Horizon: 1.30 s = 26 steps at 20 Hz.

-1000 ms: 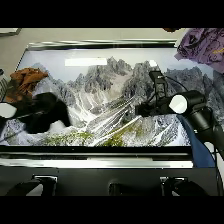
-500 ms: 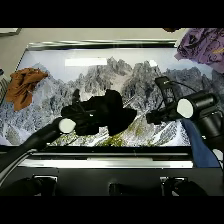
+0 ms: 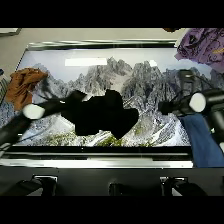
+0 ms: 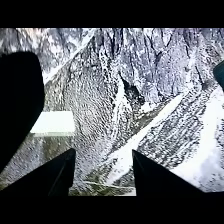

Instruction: Fold the clothes and pants, and hang the long-sleeved shirts on hangers.

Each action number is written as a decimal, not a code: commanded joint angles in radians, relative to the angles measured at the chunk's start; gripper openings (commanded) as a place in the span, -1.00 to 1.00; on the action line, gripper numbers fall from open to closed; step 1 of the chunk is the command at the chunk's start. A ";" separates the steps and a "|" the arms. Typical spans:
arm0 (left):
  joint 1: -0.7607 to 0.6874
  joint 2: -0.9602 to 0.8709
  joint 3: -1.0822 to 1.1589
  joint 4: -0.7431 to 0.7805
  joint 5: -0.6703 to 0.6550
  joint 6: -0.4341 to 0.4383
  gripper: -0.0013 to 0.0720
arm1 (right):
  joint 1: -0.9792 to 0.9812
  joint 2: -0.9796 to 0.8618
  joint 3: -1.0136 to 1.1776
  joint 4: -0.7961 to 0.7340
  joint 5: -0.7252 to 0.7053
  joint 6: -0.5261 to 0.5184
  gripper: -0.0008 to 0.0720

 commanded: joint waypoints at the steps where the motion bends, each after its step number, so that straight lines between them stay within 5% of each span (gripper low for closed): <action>1: 0.259 0.080 0.001 -0.001 -0.145 0.130 0.68 | -0.221 -0.142 -0.040 0.457 -0.140 -0.139 0.46; 4: 0.390 0.079 0.001 -0.001 -0.172 0.130 0.68 | -0.252 -0.351 -0.046 0.692 -0.130 -0.415 0.73; 9: 0.468 0.079 0.001 -0.002 -0.168 0.130 0.68 | -0.251 -0.578 -0.046 1.036 -0.134 -0.681 0.72; 15: 0.468 0.079 0.001 -0.002 -0.167 0.128 0.68 | -0.183 -0.655 -0.046 1.072 -0.176 -0.737 0.72; 18: 0.469 0.079 0.001 -0.002 -0.182 0.127 0.68 | -0.100 -0.655 -0.046 0.997 -0.243 -0.682 0.67; 19: 0.471 0.079 0.001 -0.002 -0.196 0.122 0.68 | -0.085 -0.655 -0.046 0.983 -0.251 -0.672 0.31; 21: 0.497 0.074 0.001 -0.002 -0.266 0.081 0.68 | -0.086 -0.648 -0.045 0.993 -0.237 -0.671 -0.88; 26: 0.625 -0.013 -0.030 -0.002 -0.423 0.183 0.68 | -0.146 -0.520 -0.045 0.974 -0.236 -0.639 -0.89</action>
